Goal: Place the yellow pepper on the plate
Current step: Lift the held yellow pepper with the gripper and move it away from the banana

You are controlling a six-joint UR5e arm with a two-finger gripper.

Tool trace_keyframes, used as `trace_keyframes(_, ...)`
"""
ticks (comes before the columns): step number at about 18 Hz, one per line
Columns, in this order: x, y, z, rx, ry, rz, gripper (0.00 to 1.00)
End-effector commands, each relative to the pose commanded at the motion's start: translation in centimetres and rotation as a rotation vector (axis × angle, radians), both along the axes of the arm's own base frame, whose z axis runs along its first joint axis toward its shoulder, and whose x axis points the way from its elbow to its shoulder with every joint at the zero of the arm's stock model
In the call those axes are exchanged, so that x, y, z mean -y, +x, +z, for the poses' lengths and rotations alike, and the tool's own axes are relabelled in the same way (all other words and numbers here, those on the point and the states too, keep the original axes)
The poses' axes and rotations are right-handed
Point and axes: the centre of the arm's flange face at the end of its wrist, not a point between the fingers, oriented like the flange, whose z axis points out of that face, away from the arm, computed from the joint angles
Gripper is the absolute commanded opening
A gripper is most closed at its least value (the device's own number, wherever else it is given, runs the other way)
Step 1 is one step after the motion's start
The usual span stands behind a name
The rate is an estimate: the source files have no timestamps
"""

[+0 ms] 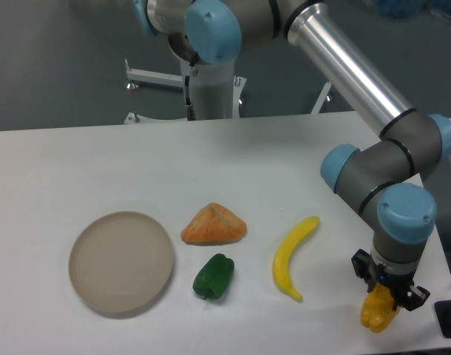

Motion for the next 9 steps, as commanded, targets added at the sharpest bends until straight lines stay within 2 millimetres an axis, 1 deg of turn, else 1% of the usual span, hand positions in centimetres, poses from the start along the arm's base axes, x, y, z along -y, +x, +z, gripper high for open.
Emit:
trace_keyframes(3,-0.3,0.8,-0.2,0.008,-0.004,-0.005,0.37)
trace_keyframes(5,-0.5,1.2,0.3,0.002,-0.002,-0.007,0.37)
trace_keyframes(7,-0.9,2.5,0.8,0.006,-0.006,-0.018,0.38)
trace_keyframes(9,-0.2,3.5,1.7,0.016,-0.015,-0.020,0.38)
